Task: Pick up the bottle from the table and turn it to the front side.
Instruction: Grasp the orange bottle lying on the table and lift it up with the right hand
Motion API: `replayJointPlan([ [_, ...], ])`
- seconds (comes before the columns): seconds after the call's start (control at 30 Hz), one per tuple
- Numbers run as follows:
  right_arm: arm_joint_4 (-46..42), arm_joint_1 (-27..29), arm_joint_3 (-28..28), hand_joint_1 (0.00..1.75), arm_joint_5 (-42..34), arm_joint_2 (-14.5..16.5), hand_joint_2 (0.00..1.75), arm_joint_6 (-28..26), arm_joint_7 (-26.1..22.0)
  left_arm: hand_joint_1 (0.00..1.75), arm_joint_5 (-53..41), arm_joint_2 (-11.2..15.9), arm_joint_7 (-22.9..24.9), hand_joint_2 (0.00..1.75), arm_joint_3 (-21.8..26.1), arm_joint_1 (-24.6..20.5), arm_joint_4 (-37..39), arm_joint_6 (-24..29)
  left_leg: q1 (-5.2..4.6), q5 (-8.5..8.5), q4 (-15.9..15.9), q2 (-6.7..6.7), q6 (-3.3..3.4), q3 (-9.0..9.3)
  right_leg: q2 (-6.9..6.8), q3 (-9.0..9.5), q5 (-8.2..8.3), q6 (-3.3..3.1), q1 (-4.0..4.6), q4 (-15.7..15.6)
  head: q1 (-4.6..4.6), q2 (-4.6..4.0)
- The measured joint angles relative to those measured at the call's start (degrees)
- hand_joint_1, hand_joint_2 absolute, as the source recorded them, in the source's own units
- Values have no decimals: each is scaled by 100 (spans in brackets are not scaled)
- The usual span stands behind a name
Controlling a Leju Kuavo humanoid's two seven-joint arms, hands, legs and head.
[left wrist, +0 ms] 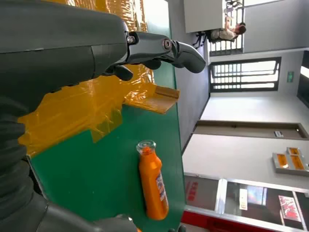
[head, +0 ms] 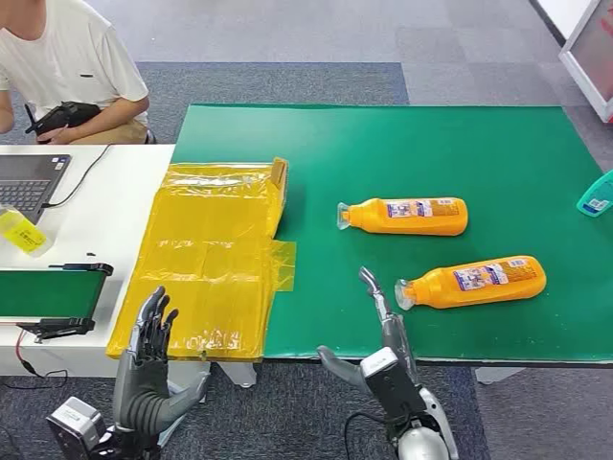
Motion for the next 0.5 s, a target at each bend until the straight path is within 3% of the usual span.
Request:
replayJointPlan([
  [0.3,-115,32,143,0,57,-37,175,-299,-448,0,6,4,29,175,-25,-6,5,-19,0,0,0,0,0,1,0,0,0,0,0,0,0,0],
  [0.4,-176,41,156,0,262,-47,175,-427,-336,0,1,10,39,175,-45,-10,7,-8,0,0,0,0,0,1,0,0,0,0,0,0,-1,0],
  [0.5,-177,31,157,0,1186,-98,175,-872,47,0,2,11,43,175,-48,-10,7,-3,0,0,0,0,0,1,0,1,0,0,0,0,-1,0],
])
